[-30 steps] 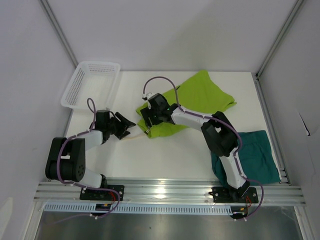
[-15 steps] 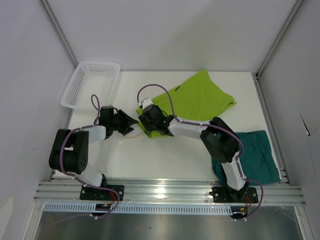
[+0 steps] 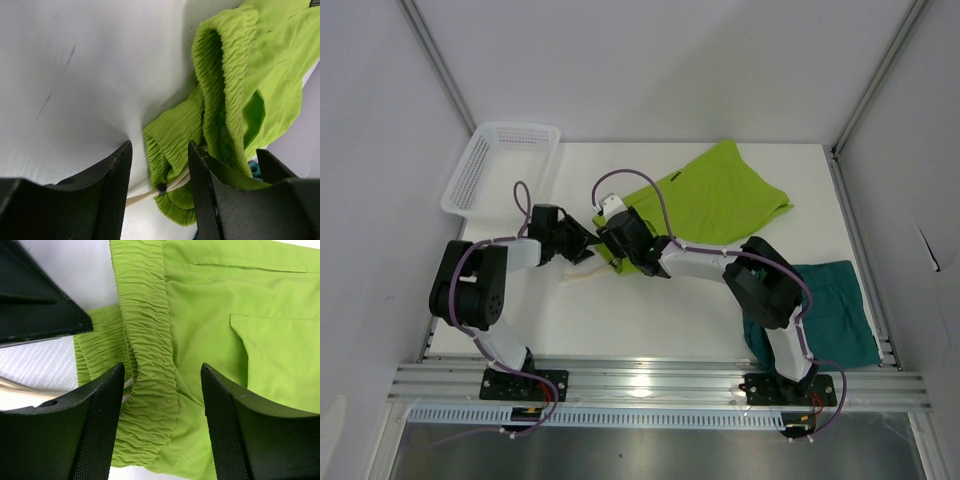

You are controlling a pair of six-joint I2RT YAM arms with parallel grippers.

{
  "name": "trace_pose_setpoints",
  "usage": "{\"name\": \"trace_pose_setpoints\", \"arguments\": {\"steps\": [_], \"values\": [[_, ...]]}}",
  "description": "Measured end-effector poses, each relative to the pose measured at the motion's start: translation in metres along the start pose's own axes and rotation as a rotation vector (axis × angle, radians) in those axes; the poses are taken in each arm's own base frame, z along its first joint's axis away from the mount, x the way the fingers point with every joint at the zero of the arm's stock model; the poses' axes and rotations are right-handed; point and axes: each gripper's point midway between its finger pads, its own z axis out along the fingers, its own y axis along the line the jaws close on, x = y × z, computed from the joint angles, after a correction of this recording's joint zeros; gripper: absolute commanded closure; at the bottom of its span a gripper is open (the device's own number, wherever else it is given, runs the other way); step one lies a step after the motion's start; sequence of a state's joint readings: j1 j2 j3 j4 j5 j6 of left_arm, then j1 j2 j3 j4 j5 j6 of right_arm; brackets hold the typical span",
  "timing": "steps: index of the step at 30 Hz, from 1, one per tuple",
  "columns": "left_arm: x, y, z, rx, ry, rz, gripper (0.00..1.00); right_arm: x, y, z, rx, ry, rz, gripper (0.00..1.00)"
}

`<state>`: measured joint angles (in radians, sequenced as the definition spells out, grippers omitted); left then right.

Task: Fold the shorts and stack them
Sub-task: Fold the shorts

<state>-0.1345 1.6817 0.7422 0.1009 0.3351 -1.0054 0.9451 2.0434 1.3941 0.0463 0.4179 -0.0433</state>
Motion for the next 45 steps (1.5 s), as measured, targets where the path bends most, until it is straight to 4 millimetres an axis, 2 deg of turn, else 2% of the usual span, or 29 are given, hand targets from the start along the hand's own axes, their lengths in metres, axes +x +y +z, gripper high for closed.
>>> {"name": "trace_pose_setpoints", "arguments": {"steps": [6, 9, 11, 12, 13, 18, 22, 26, 31, 34, 39, 45], "values": [[-0.003, -0.008, 0.010, -0.007, -0.003, -0.005, 0.53, 0.006, 0.002, 0.002, -0.007, -0.013, -0.009, 0.36], [-0.003, -0.009, 0.014, -0.016, -0.007, -0.008, 0.65, 0.009, 0.003, 0.002, -0.010, -0.013, -0.016, 0.39], [-0.002, -0.005, 0.015, -0.033, -0.008, -0.011, 0.77, 0.010, 0.003, 0.002, -0.010, -0.014, -0.017, 0.42], [-0.002, -0.005, 0.016, -0.034, -0.008, -0.015, 0.77, 0.010, 0.003, 0.002, -0.010, -0.016, -0.017, 0.43], [-0.002, -0.004, 0.016, -0.039, -0.008, -0.016, 0.82, 0.009, 0.003, 0.002, -0.010, -0.018, -0.017, 0.44], [-0.004, -0.003, 0.018, -0.046, -0.016, -0.018, 0.93, 0.004, 0.003, 0.003, -0.014, -0.037, -0.020, 0.46], [-0.007, -0.006, 0.021, -0.044, -0.019, -0.016, 1.00, 0.003, 0.004, 0.003, -0.016, -0.045, -0.035, 0.44], [-0.011, -0.009, 0.024, -0.038, -0.023, -0.014, 1.00, 0.007, 0.006, 0.002, -0.020, -0.040, -0.075, 0.41], [-0.011, -0.010, 0.026, -0.037, -0.023, -0.013, 1.00, 0.009, 0.009, -0.002, 0.000, -0.034, -0.122, 0.42], [-0.011, -0.010, 0.026, -0.036, -0.023, -0.013, 1.00, 0.012, 0.003, -0.004, 0.050, -0.021, -0.151, 0.45], [-0.011, -0.011, 0.026, -0.034, -0.022, -0.012, 1.00, 0.013, -0.007, 0.000, 0.146, -0.004, -0.187, 0.37], [-0.011, -0.013, 0.026, -0.024, -0.016, -0.011, 1.00, 0.020, -0.013, 0.008, 0.200, 0.025, -0.235, 0.39]]}}
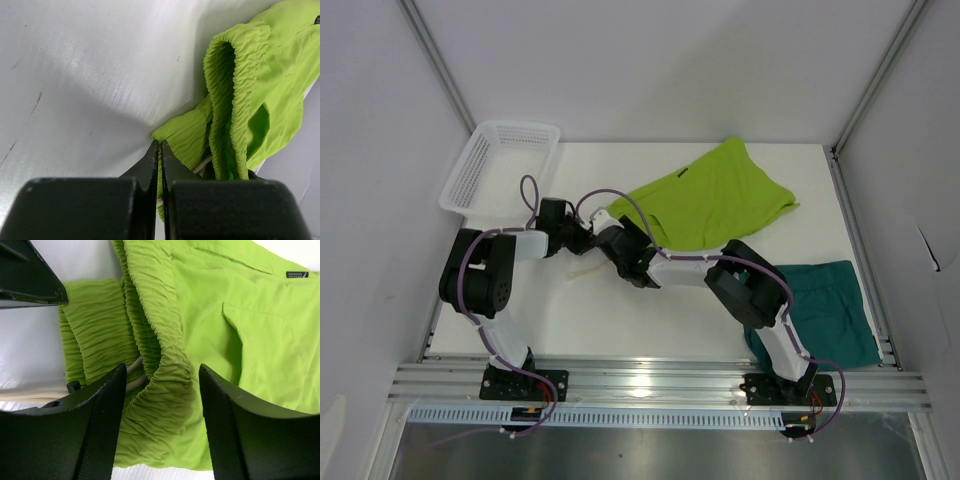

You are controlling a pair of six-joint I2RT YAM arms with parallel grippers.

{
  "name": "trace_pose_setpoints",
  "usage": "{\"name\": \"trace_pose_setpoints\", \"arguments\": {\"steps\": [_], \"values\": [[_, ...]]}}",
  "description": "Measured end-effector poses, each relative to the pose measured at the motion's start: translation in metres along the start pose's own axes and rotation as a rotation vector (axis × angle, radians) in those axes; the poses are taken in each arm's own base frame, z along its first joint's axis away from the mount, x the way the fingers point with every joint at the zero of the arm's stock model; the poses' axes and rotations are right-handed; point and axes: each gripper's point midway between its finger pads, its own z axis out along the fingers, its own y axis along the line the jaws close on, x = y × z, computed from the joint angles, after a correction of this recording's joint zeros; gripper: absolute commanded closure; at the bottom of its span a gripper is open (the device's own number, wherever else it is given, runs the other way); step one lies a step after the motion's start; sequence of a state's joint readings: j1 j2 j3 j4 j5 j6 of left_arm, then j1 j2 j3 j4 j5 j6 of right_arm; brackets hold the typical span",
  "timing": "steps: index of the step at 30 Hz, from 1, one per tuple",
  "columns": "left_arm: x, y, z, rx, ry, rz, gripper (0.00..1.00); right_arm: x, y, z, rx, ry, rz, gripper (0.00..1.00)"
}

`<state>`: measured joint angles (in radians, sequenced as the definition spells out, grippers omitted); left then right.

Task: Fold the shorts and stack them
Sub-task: Fold the shorts

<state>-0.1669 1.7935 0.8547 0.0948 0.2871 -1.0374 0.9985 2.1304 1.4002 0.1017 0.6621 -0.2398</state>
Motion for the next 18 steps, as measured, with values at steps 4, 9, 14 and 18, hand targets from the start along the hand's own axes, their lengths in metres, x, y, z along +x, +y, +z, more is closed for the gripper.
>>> {"name": "trace_pose_setpoints", "arguments": {"steps": [4, 9, 14, 18], "values": [[0.001, -0.001, 0.000, 0.003, 0.005, 0.000, 1.00, 0.007, -0.001, 0.005, 0.012, 0.018, -0.021, 0.60], [-0.001, -0.002, 0.000, 0.011, -0.002, 0.002, 1.00, 0.012, -0.014, 0.010, 0.042, 0.035, -0.019, 0.87], [-0.002, -0.004, 0.000, 0.020, -0.006, 0.004, 1.00, 0.017, -0.020, 0.010, 0.062, 0.021, 0.006, 0.96], [-0.002, -0.006, 0.000, 0.030, -0.004, 0.011, 0.79, 0.023, -0.023, 0.003, 0.061, 0.021, 0.014, 0.97]]}}
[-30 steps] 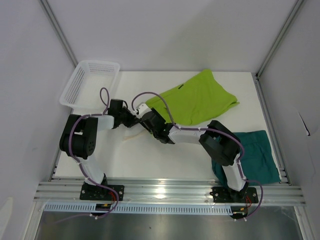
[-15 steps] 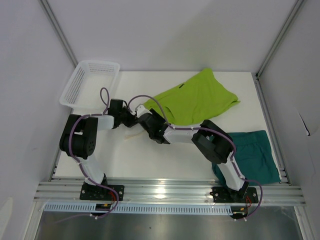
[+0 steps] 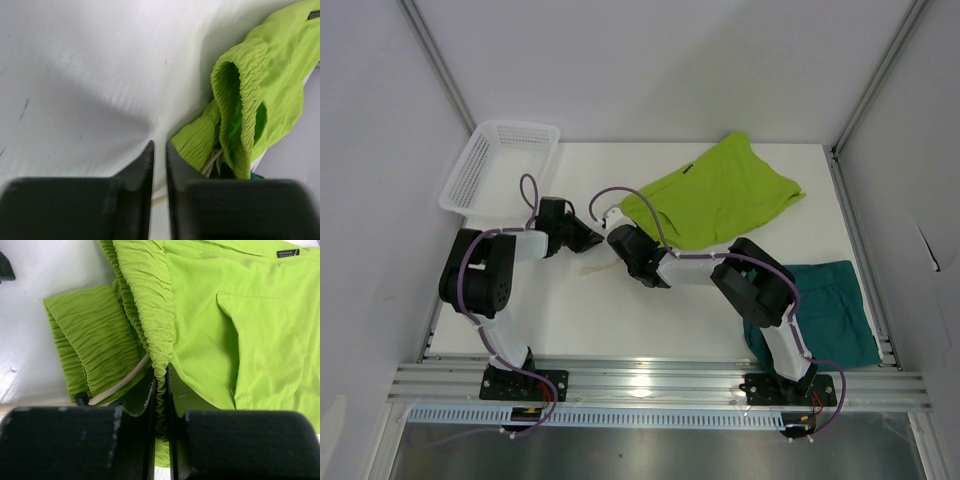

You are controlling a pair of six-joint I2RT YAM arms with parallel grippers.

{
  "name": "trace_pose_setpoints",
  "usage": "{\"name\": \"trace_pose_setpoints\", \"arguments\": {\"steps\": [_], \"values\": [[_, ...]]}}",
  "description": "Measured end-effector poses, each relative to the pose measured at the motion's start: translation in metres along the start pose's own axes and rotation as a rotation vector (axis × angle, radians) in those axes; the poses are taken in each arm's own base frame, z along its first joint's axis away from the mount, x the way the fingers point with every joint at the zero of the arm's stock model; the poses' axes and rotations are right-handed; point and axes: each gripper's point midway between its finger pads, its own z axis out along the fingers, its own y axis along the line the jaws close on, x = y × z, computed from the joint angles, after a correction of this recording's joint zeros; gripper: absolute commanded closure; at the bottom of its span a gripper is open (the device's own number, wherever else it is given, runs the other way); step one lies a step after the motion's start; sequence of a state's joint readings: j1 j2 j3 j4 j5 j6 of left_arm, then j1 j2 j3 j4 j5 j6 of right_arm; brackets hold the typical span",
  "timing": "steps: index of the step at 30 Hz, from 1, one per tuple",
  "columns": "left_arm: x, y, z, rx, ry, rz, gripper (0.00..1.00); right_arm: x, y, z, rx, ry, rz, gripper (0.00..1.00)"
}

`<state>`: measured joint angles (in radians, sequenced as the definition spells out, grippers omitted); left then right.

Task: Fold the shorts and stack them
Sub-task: Fold the shorts

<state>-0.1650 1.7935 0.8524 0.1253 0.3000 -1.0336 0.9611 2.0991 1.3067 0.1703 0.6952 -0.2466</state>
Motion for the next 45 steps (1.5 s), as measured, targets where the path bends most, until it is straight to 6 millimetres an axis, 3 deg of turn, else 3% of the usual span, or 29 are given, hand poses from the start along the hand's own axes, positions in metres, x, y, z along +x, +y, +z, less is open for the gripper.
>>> {"name": "trace_pose_setpoints", "arguments": {"steps": [2, 5, 16, 23, 24, 25, 31, 45], "values": [[0.001, -0.002, 0.000, 0.012, 0.006, 0.000, 0.63, -0.002, 0.000, -0.002, -0.002, -0.007, 0.010, 0.97], [0.003, -0.007, -0.001, 0.038, 0.021, 0.006, 0.56, -0.003, 0.001, -0.002, -0.006, -0.010, 0.020, 0.97], [0.020, -0.014, 0.008, 0.068, 0.079, 0.028, 0.55, -0.008, 0.009, 0.000, -0.055, -0.015, 0.103, 0.97], [0.018, -0.022, 0.017, 0.082, 0.086, 0.032, 0.56, -0.009, 0.010, 0.001, -0.077, -0.017, 0.140, 0.98], [0.017, -0.022, 0.018, 0.082, 0.084, 0.029, 0.58, -0.010, 0.010, 0.001, -0.080, -0.019, 0.146, 0.98], [0.017, -0.023, 0.018, 0.080, 0.080, 0.027, 0.69, -0.010, 0.011, 0.001, -0.081, -0.019, 0.151, 0.98], [0.012, -0.017, 0.026, 0.032, 0.040, 0.007, 0.99, -0.011, 0.012, -0.001, -0.094, -0.025, 0.180, 0.98], [0.005, -0.019, 0.029, 0.043, -0.019, 0.020, 1.00, -0.012, 0.012, -0.016, -0.102, -0.039, 0.208, 1.00]]}}
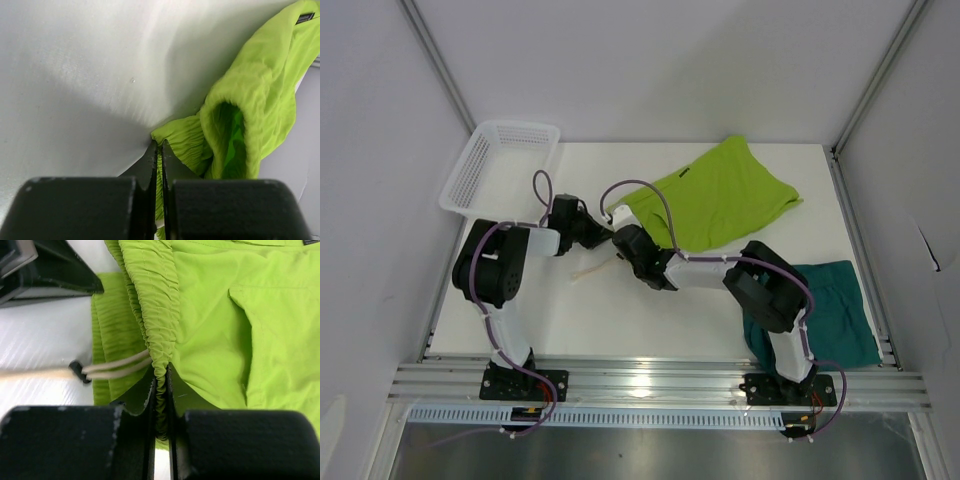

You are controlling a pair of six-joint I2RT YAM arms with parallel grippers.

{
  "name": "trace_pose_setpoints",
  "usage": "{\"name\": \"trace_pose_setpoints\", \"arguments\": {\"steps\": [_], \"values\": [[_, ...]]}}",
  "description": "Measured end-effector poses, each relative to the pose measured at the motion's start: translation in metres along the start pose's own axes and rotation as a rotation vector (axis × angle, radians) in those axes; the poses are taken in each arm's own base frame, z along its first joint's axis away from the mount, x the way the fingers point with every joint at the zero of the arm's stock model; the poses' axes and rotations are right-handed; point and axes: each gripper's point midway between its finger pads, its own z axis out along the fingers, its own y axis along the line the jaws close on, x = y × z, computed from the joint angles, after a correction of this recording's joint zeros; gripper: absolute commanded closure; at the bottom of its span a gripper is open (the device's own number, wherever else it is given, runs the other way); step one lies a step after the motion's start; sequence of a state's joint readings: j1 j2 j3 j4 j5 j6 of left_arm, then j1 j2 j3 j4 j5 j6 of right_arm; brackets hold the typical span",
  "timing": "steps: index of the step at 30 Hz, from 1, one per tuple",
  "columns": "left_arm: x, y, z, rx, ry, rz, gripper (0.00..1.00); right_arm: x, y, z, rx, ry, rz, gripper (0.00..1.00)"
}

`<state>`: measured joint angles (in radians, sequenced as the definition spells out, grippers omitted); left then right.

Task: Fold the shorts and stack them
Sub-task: Fold the shorts

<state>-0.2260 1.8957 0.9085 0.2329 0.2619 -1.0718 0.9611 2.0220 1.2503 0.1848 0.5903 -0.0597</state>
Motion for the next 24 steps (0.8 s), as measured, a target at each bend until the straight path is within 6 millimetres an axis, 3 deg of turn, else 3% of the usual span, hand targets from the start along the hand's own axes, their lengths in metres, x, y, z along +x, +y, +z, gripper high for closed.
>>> {"name": "trace_pose_setpoints", "arguments": {"steps": [8, 20, 24], "values": [[-0.002, 0.001, -0.001, 0.007, -0.009, -0.001, 1.00, -0.003, 0.004, -0.023, 0.061, -0.015, -0.019, 1.00], [0.000, 0.004, -0.005, 0.007, -0.011, -0.002, 1.00, 0.028, -0.003, -0.050, 0.261, 0.052, 0.150, 0.99], [0.001, 0.004, -0.005, 0.008, -0.011, -0.002, 1.00, 0.032, 0.001, -0.051, 0.281, 0.072, 0.198, 0.62]]}}
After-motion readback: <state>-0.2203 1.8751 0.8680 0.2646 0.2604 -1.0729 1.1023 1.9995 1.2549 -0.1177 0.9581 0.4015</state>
